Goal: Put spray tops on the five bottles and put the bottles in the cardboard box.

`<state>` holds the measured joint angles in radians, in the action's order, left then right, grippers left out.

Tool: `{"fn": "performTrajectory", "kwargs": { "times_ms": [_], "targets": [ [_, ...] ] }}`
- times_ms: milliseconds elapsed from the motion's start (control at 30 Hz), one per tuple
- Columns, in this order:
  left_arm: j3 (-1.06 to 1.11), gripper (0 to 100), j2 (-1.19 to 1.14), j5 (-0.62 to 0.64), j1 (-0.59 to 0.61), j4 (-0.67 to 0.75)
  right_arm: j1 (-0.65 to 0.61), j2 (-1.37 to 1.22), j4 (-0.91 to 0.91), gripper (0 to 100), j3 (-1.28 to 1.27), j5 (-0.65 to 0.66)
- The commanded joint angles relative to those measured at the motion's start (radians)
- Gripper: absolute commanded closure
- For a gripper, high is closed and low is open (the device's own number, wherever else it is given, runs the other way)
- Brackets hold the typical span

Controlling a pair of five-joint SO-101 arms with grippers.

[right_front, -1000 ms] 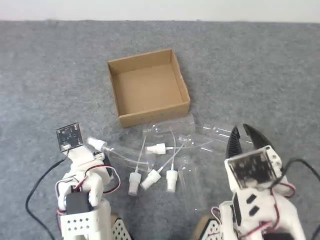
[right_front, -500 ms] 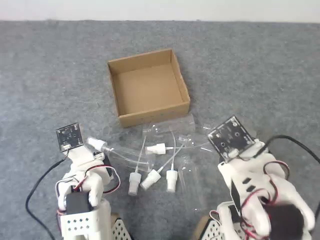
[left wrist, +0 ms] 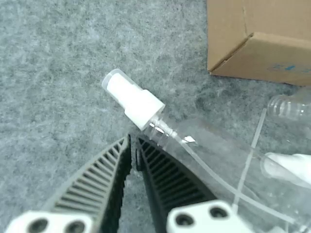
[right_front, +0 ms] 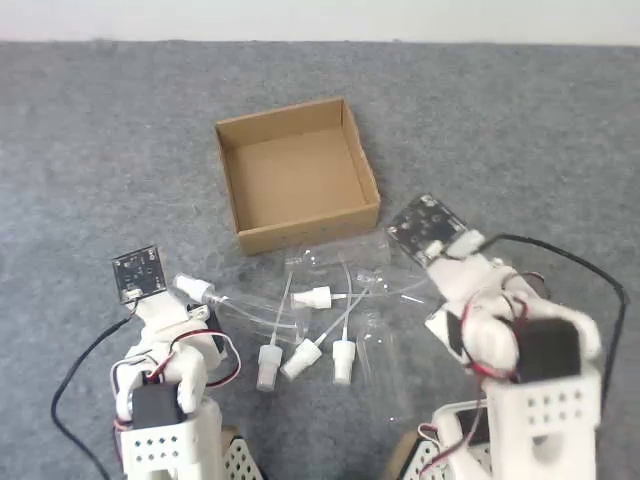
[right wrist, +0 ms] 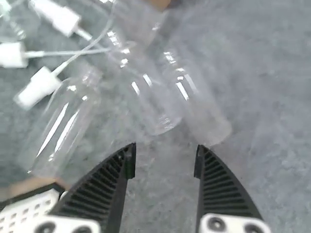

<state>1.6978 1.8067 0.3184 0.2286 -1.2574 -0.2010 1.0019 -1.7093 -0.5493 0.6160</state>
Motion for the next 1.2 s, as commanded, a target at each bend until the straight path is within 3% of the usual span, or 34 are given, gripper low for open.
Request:
{"fn": "performTrajectory", "kwargs": {
  "times_ms": [0, 233, 500, 600, 700, 1167],
  "targets": [
    [-0.013, 99, 0.014, -0.006, 0.0, -0.005, -0.116, -0.059, 0.008, 83.3, 0.058, 0.014],
    [-0.013, 99, 0.014, -0.006, 0.0, -0.005, -0.246, -0.179, 0.082, 83.3, 0.058, 0.009],
    [-0.013, 99, 0.014, -0.006, 0.0, -0.005, -0.249, -0.397, 0.232, 83.1, 0.064, -0.02],
    [-0.013, 99, 0.014, -0.006, 0.0, -0.005, -0.249, -0.461, 0.263, 78.6, 0.068, -0.02],
    [-0.013, 99, 0.014, -0.006, 0.0, -0.005, -0.249, -0.524, 0.272, 75.2, 0.097, -0.02],
    [-0.013, 99, 0.014, -0.006, 0.0, -0.005, -0.248, -0.832, 0.272, 77.4, 0.265, 0.012]
  ]
}}
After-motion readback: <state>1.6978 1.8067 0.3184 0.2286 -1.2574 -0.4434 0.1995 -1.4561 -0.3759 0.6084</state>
